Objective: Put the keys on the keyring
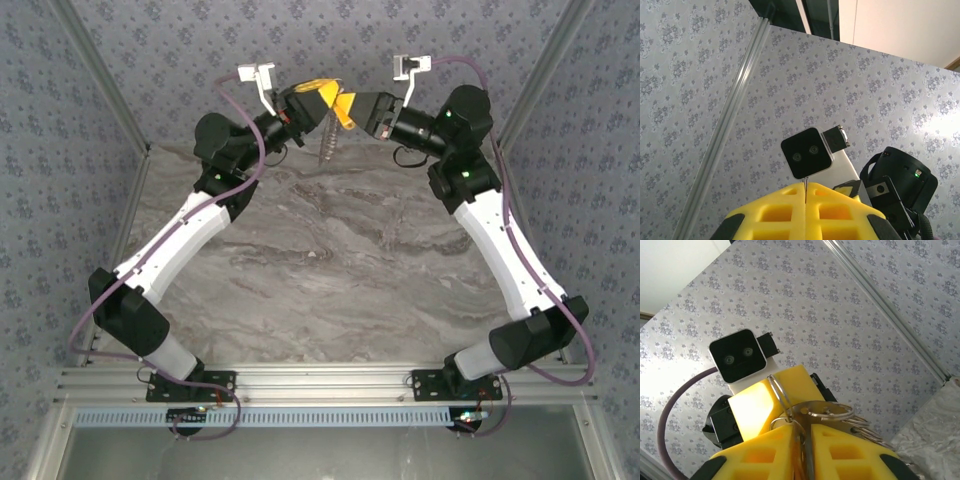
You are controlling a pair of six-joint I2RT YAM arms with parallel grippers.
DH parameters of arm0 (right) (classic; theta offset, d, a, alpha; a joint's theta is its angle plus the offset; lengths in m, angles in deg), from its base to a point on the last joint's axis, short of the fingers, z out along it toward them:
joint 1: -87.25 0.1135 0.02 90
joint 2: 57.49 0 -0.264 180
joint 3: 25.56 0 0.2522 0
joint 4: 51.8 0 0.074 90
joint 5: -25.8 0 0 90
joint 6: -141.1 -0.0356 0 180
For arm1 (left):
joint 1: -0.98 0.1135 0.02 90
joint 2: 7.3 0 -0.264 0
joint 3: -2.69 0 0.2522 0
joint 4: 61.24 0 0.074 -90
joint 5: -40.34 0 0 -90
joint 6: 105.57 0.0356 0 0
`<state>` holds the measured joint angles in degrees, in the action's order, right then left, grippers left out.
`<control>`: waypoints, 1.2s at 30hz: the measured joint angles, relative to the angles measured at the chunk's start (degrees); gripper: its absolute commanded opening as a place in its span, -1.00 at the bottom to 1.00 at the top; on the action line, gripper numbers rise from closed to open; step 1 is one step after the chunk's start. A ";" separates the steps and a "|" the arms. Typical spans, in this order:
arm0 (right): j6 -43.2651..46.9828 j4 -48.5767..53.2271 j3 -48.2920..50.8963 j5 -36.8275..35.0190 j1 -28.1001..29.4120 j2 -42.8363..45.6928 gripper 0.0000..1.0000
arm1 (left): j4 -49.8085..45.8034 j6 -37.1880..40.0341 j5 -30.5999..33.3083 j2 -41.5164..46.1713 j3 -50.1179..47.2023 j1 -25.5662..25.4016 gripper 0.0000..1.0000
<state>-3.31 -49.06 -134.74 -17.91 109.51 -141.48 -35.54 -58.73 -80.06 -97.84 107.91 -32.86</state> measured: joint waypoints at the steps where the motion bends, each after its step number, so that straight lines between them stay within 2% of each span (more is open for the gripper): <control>1: -0.26 -0.02 0.22 0.00 0.00 0.17 -0.31 | 0.02 0.02 0.02 0.00 0.00 -0.02 -1.00; 2: -0.68 0.02 0.61 0.48 0.00 0.39 -0.08 | 0.20 0.02 0.26 0.00 0.07 -0.02 -1.00; 3: -0.70 0.09 1.14 1.07 0.09 0.57 -0.02 | 0.20 0.02 0.57 0.00 0.35 0.00 -1.00; 5: -0.50 0.07 1.97 1.77 0.44 0.76 -0.04 | 0.26 0.00 1.25 0.00 0.96 0.11 -1.00; 11: -1.22 0.04 3.48 2.82 0.66 0.87 -0.77 | 0.83 0.02 1.75 0.00 2.27 0.26 -1.00; 14: -1.66 -0.02 3.63 2.99 0.66 0.90 -1.00 | 0.83 0.02 1.73 0.00 2.27 0.26 -1.00; 25: -1.70 -0.94 4.07 3.04 1.27 1.05 -1.00 | 0.85 0.00 1.75 0.00 2.29 0.26 -1.00; 36: 2.75 4.63 7.06 3.23 4.35 2.25 -1.00 | 0.90 0.00 1.77 0.00 2.60 0.26 -1.00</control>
<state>-0.56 -44.43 -127.68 -14.68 113.86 -139.23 -34.64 -58.73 -78.29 -97.84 110.51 -32.60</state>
